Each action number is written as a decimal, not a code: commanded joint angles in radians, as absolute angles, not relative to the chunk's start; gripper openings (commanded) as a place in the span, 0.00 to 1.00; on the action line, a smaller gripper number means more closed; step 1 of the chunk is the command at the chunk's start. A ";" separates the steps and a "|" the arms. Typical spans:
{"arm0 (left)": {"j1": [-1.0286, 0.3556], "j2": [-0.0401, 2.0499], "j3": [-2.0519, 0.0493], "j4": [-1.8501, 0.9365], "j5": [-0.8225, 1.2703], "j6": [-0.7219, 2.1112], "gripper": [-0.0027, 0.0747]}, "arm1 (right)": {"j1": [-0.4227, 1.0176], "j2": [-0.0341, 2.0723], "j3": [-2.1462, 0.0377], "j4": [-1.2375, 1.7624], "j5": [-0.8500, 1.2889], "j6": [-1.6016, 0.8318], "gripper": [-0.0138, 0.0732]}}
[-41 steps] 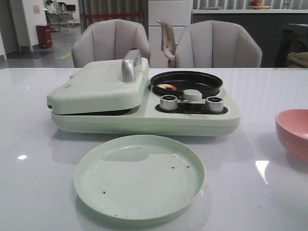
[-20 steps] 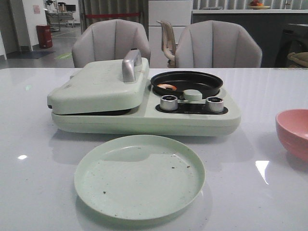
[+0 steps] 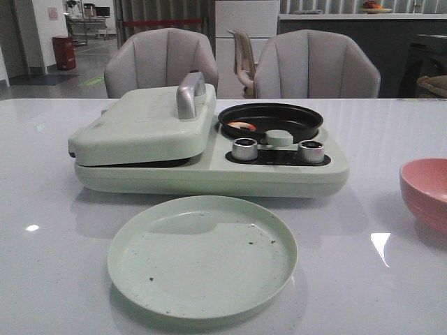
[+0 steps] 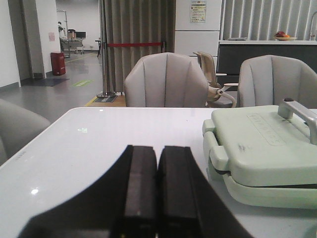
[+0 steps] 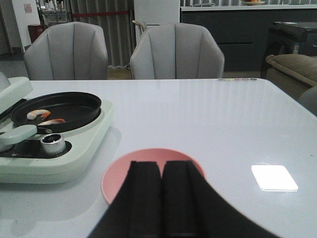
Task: Make breakfast with bread and shrimp
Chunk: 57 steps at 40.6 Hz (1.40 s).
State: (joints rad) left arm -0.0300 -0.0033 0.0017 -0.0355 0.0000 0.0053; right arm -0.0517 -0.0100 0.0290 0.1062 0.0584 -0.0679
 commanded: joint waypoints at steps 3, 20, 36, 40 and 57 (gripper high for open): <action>-0.030 -0.025 0.008 -0.044 -0.090 0.000 0.16 | -0.057 -0.032 0.011 0.110 -0.040 -0.070 0.20; -0.030 -0.025 0.008 -0.044 -0.090 0.000 0.16 | -0.025 -0.032 0.011 -0.006 -0.053 0.046 0.20; -0.030 -0.025 0.008 -0.044 -0.090 0.000 0.16 | -0.022 -0.032 0.011 0.000 -0.054 0.046 0.20; -0.030 -0.025 0.008 -0.044 -0.090 0.000 0.16 | -0.022 -0.032 0.011 0.000 -0.054 0.046 0.20; -0.030 -0.025 0.008 -0.044 -0.090 0.000 0.16 | -0.022 -0.032 0.011 0.000 -0.054 0.046 0.20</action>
